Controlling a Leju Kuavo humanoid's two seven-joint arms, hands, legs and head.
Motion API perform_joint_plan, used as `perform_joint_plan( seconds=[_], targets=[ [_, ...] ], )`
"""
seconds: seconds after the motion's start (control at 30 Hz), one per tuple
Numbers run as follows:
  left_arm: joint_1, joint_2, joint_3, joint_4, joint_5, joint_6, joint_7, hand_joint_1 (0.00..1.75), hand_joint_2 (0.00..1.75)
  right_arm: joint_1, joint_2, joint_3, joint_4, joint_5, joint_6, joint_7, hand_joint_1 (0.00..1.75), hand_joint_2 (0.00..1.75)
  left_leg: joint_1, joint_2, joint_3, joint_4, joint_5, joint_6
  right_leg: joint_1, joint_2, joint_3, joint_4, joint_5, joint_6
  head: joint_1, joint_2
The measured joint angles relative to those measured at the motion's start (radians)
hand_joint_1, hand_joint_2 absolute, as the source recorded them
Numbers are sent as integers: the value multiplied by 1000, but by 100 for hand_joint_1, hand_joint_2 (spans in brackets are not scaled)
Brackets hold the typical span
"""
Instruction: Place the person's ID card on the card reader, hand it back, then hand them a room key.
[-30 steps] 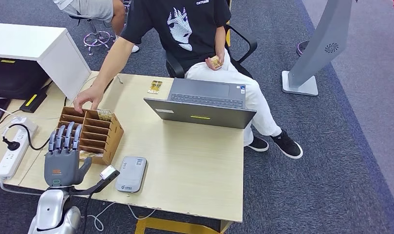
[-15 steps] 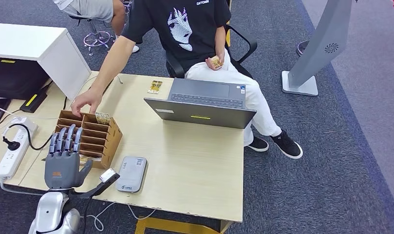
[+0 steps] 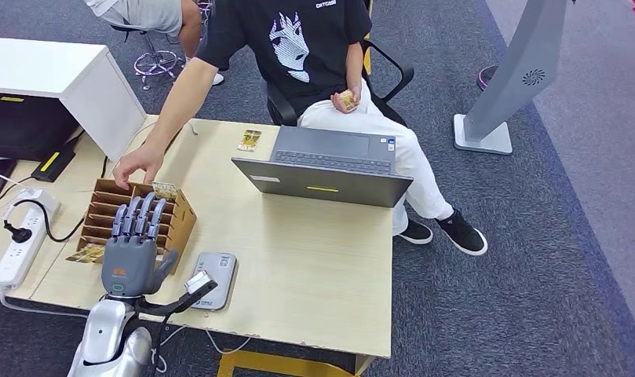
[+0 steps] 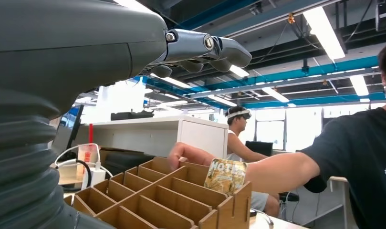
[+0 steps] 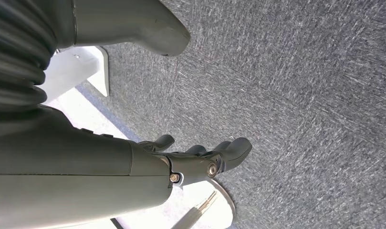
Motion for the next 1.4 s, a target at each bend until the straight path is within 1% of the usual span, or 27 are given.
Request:
perform_joint_plan(
  seconds=[0.13,0.27,0.33,0.4,0.47,0.53,0.63,0.87,1.0,1.13,1.23,1.4],
  targets=[
    [-5,-12,-26,0,6,0,-32,0,175,0,0,1,0,-4,-1,0,0,175,0,0,0,0,0,0,0,0,0,0,0,0,0,0],
    [10,-27,-85,-44,11,0,-88,0,175,0,0,1,0,-16,-2,0,0,175,0,0,0,0,0,0,0,0,0,0,0,0,0,0],
    [23,-29,-132,-75,22,0,-86,0,175,0,2,1,0,-18,-3,3,0,175,0,0,0,0,0,0,0,0,0,0,0,0,0,0],
    [35,-20,-192,-93,59,0,-60,0,175,0,5,1,0,-20,-3,6,0,175,0,0,0,0,0,0,0,0,0,0,0,0,0,0],
    [49,2,-256,-101,112,0,-28,0,175,0,7,1,0,-28,-4,4,0,175,0,0,0,0,0,0,0,0,0,0,0,0,0,0],
    [73,34,-315,-109,145,0,-3,0,175,1,9,0,0,-36,-7,0,0,175,0,0,0,0,0,0,0,0,0,0,0,0,0,0],
    [123,81,-373,-137,165,0,12,0,175,2,9,0,0,-45,-16,-8,0,175,0,1,0,0,-1,0,0,0,0,0,0,0,0,0],
    [219,182,-463,-206,213,-10,40,0,175,9,9,-2,0,-59,-32,-30,0,175,0,1,0,-1,-1,0,0,0,0,0,-1,0,0,0],
    [246,233,-499,-228,220,-24,74,0,175,12,9,-4,0,-69,-33,-30,0,175,0,0,-1,-1,-1,0,0,0,0,0,-1,0,0,0],
    [264,267,-516,-247,224,-27,100,0,175,13,9,-6,0,-71,-35,-30,0,175,0,0,0,0,-1,0,0,0,0,0,-1,0,0,0],
    [301,303,-521,-280,193,-20,166,0,175,17,9,-13,0,-82,-41,-35,0,175,0,1,0,-1,-1,0,0,0,0,0,-1,0,0,0],
    [415,387,-512,-386,57,-8,363,0,175,30,9,-29,0,-106,-52,-43,0,175,1,1,0,-1,-2,-1,0,0,0,0,-2,-1,0,0]
  ],
)
